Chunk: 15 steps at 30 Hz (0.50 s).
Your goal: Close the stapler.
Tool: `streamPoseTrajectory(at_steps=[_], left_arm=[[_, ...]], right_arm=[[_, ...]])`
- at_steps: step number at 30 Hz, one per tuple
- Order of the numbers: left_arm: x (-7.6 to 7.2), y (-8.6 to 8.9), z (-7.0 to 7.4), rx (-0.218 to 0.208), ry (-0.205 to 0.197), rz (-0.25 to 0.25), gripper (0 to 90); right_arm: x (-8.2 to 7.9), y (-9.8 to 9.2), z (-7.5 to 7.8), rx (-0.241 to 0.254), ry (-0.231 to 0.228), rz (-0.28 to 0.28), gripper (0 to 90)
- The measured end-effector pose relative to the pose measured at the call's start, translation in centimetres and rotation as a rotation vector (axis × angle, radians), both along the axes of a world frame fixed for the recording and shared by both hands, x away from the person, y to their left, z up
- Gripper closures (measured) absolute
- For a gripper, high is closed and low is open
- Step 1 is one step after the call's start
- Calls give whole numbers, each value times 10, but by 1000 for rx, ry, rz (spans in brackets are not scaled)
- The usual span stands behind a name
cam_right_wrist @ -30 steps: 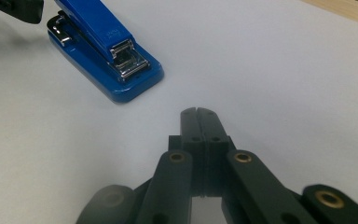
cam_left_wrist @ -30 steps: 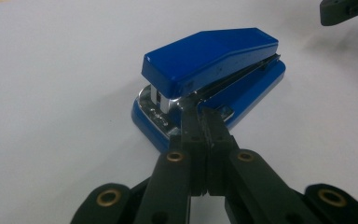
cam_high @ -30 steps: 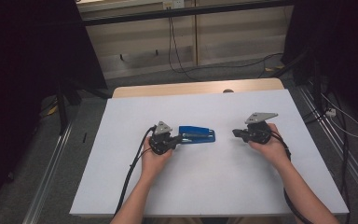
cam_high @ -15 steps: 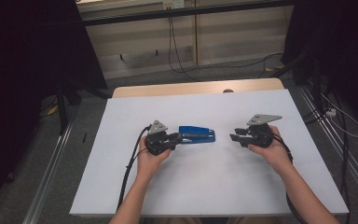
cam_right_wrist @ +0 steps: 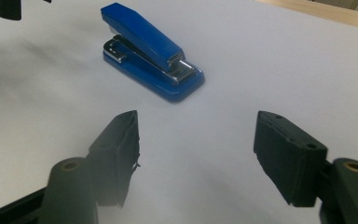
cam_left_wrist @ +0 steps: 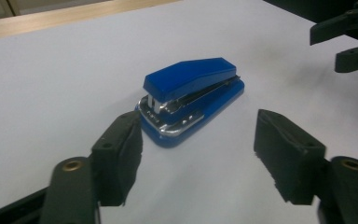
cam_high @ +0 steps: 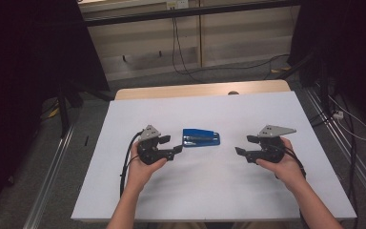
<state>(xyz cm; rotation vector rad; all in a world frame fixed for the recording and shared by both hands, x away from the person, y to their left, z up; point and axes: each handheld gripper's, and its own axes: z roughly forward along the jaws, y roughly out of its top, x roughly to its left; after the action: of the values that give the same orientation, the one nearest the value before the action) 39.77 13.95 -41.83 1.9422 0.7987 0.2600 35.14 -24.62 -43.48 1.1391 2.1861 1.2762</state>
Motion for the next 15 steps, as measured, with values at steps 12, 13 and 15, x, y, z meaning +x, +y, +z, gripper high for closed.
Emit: streamPoseTrajectory(at_steps=[12,13,15], left_arm=[[-12,18,2,37,-2,15,174],[-13,21,2,31,3,24,156],[-15,25,1,27,8,27,147]], right_arm=[[-22,-1,-4,-29,-3,-13,258],[-23,-1,-3,-29,-4,-13,257],[-25,-1,-3,-26,-1,-13,246]])
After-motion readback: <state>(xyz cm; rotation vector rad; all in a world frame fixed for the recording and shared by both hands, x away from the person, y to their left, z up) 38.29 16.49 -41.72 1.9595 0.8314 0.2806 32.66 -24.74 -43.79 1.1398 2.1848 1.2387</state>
